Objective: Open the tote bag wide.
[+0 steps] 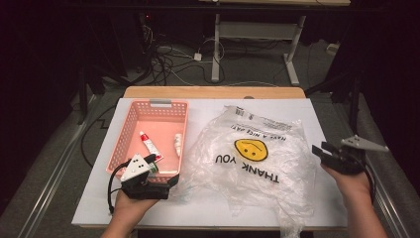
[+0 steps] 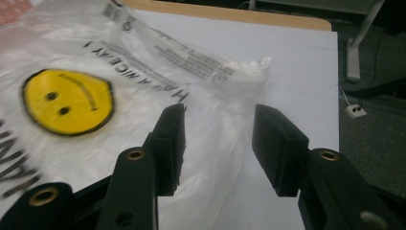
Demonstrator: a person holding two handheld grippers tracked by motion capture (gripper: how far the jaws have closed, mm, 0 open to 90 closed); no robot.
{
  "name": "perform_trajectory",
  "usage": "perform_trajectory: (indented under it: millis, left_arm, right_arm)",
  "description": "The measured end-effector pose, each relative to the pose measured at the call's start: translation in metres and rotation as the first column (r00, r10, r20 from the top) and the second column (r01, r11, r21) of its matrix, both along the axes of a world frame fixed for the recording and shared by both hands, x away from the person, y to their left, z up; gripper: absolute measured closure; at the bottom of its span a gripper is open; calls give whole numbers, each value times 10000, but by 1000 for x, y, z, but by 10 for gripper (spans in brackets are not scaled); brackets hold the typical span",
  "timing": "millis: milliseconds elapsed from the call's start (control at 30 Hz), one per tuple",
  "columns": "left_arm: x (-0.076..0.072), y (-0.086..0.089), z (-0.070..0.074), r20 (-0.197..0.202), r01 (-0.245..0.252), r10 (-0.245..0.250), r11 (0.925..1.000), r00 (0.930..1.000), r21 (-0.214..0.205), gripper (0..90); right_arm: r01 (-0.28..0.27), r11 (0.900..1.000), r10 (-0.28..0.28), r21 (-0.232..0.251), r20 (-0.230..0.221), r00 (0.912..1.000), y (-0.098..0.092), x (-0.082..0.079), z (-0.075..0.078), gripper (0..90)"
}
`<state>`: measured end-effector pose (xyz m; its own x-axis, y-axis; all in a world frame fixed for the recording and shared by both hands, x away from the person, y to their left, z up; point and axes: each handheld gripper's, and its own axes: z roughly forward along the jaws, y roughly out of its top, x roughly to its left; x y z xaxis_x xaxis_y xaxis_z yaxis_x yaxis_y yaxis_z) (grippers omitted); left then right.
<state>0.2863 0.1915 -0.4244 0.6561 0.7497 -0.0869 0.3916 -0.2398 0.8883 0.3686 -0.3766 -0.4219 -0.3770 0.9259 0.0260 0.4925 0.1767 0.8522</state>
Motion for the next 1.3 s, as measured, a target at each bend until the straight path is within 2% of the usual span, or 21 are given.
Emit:
perform_trajectory:
  millis: [33,67,100,133,200,233,300,400,500,567,600,633,700,733,833,900,1000,1100,1133,1167,1300]
  left_arm:
    - [0,0,0,21,16,-16,10000,10000,-18,0]
    - [-1,0,0,26,42,-42,10000,10000,-10,0]
    - [-1,-1,0,28,65,-65,10000,10000,4,0]
    - [-1,-1,1,44,71,-71,10000,10000,-6,0]
    - [-1,-1,1,78,56,-56,10000,10000,-67,0]
    - [-1,-1,1,85,54,-53,10000,9999,-84,0]
    - [-1,-2,1,80,62,-61,9999,9999,-113,0]
    - [-2,-4,1,33,113,-112,9998,9999,-178,0]
    - [-2,-7,3,77,184,-182,9995,9998,-251,0]
    - [-3,-10,3,91,272,-270,9993,9996,-258,0]
    - [-3,-10,3,91,272,-270,9993,9996,-258,0]
    - [-3,-11,3,92,293,-291,9993,9995,-230,0]
    - [-3,-12,3,73,348,-346,9991,9994,-222,0]
    - [-3,-13,3,73,368,-367,9991,9993,-208,0]
    - [-2,-14,2,56,431,-430,9989,9991,-183,0]
    - [-2,-15,2,50,444,-443,9989,9990,-177,0]
    - [-2,-16,2,38,483,-482,9987,9988,-184,0]
    - [-1,-17,2,45,545,-544,9984,9985,-135,0]
    - [-1,-17,2,45,545,-544,9984,9985,-135,0]
    - [-1,-17,1,14,556,-555,9984,9985,-133,0]
    - [1,-17,1,-6,590,-590,9982,9983,-137,0]
  right_arm:
    - [119,9999,-120,-16,-145,9998,0,11,-2,564]
    - [119,9999,-120,-16,-145,9998,0,11,-2,564]
    - [203,9998,-206,-82,-385,9990,1,33,-7,564]
    - [203,9998,-206,-82,-385,9990,1,33,-7,564]
    - [237,9997,-240,-58,-572,9981,2,53,-13,564]
    - [336,9994,-338,-39,-978,9946,1,74,-19,546]
    - [513,9987,-501,70,-1247,9909,-1,91,-25,544]
    - [598,9982,-588,23,-1476,9873,0,106,-30,520]
    - [579,9983,-554,66,-2003,9782,1,131,-41,468]
    - [516,9985,-547,-197,-2273,9723,3,139,-46,456]
    - [516,9985,-547,-197,-2273,9723,3,139,-46,456]
    - [399,9977,-505,-555,-2058,9773,6,142,-48,482]
    - [235,9976,-361,-649,-2016,9788,7,141,-47,665]
    - [39,9973,-184,-733,-1978,9801,8,140,-48,689]
    - [-531,9949,343,-853,-2087,9774,13,136,-47,897]
    - [-684,9947,508,-769,-2110,9762,15,135,-47,900]
    - [-458,9949,282,-894,-1886,9817,18,133,-46,900]
    - [789,9946,-870,-672,-1278,9880,-1,129,-36,900]
    - [789,9946,-870,-672,-1278,9880,-1,129,-36,900]
    - [1388,9887,-1443,-561,-1108,9833,-18,126,-31,900]
    - [2535,9667,-2557,-347,-942,9622,-56,112,-25,900]
